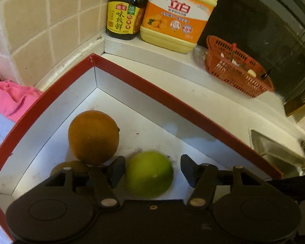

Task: Organize fruits
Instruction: 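Carry both green apples into the red box and open both tools, then move both tools back over the fruit on the mat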

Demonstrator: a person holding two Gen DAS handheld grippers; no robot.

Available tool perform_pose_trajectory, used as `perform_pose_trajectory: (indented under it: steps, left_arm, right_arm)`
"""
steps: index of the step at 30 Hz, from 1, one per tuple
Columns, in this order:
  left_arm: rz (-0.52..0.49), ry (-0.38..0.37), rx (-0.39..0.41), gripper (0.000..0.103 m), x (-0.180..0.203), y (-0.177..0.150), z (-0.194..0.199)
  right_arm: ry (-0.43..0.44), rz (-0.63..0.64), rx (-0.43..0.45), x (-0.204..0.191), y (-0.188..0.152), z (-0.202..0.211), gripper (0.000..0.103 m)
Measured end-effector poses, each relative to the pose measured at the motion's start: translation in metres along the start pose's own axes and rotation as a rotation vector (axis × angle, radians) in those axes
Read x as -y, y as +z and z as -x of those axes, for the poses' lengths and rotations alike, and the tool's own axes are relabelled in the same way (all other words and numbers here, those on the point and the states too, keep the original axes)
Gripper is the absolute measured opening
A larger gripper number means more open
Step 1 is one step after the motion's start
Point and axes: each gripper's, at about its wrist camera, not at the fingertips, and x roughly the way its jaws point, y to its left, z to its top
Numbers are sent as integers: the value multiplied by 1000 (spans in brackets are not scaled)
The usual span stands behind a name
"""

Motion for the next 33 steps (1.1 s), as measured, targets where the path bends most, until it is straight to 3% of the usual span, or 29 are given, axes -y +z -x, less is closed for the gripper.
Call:
perform_pose_trajectory:
  steps: [4, 9, 17, 23, 33]
  left_arm:
    - [-2, 7, 45, 74, 1, -2, 30]
    - [-12, 22, 159, 77, 0, -11, 91]
    - [33, 131, 338, 78, -21, -48, 203]
    - [109, 254, 459, 78, -50, -95, 288]
    - [234, 539, 650, 79, -84, -181, 441]
  right_arm:
    - [14, 12, 43, -2, -4, 26, 57]
    - [6, 11, 128, 2, -14, 75, 59]
    - [-11, -4, 311, -1, -15, 152, 65]
    - [2, 42, 402, -32, -8, 182, 69]
    - [162, 167, 508, -125, 0, 213, 83]
